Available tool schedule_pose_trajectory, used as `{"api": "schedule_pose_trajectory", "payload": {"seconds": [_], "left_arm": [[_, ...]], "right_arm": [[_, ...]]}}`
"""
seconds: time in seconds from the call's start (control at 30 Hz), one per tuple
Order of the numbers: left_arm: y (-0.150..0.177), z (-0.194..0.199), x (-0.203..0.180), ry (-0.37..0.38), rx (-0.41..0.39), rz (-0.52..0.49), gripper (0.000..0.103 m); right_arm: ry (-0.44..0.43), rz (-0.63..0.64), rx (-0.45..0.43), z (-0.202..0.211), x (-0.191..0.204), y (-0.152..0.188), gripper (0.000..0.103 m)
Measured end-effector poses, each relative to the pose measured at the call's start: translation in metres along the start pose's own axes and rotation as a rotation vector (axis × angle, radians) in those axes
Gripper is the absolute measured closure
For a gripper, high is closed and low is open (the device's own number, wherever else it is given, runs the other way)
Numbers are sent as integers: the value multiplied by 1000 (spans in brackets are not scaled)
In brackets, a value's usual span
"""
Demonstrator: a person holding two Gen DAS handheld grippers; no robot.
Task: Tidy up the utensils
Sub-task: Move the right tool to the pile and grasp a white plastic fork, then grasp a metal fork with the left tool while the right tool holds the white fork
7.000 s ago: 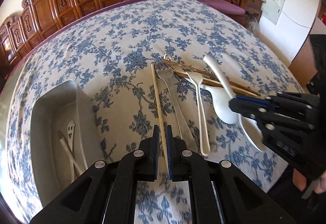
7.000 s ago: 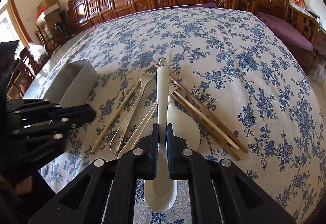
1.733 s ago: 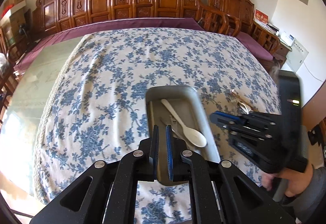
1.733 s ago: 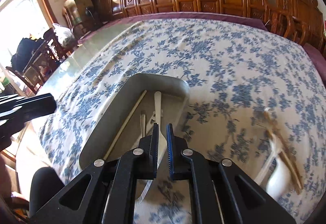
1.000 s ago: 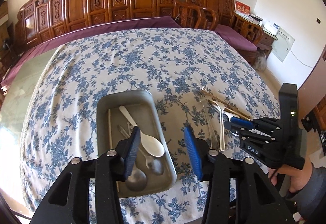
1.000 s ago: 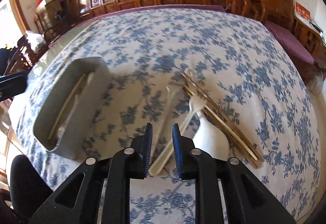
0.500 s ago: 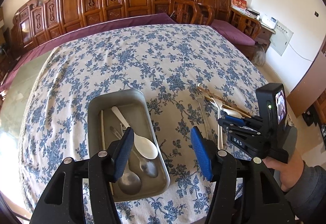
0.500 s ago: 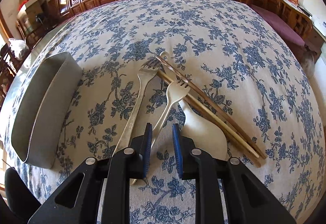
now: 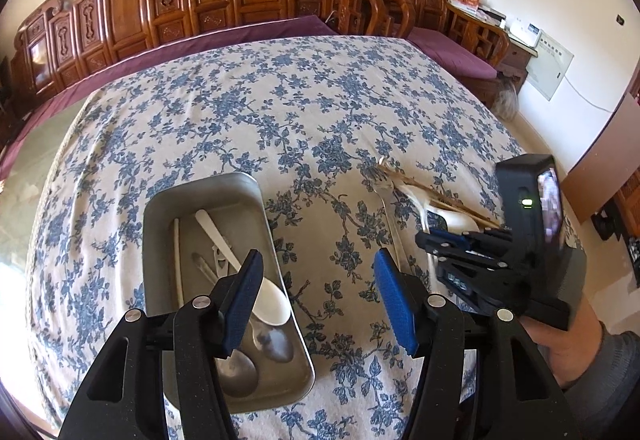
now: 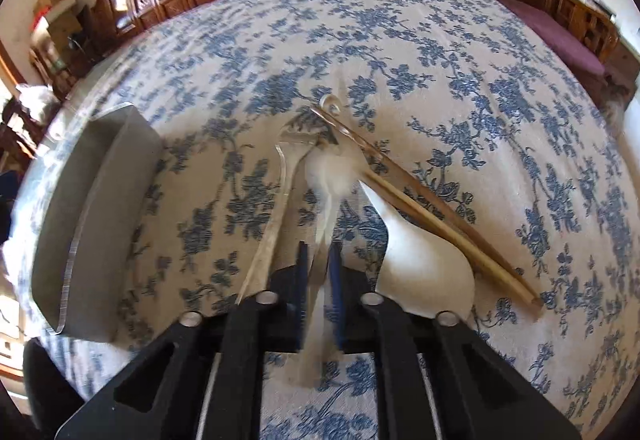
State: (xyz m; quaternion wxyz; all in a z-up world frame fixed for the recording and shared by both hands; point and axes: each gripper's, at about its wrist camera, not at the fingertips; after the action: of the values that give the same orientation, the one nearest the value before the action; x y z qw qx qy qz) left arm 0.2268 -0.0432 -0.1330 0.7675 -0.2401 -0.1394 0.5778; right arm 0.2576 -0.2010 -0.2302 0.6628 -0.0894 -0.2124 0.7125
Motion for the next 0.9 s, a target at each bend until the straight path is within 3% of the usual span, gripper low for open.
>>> {"api": "schedule_pose_trajectory", "payload": {"seconds": [0.3,0.6,0.9], "left_arm": [[-11,-25,-18,17,25,-5,48],[-23,-62,-45,58,60,-14,48],[-30,-114,-64,71,151,-16,66]], "right_arm": [[-65,5,-62,40,-18,6,94],[-66,34,-98,56,-42,9,94],[-67,60,-99,48,-54,11,94]]}}
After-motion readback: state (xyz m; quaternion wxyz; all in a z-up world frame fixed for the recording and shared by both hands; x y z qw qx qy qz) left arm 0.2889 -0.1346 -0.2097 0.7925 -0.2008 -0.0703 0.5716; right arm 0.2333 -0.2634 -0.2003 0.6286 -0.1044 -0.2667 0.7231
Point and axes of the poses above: each gripper's, at about its wrist camera, not at the fingertips, and z roughly against the way its jaws point, x to its left, y to its underside, and after that the axes turned 3 degrees about x, right-handed
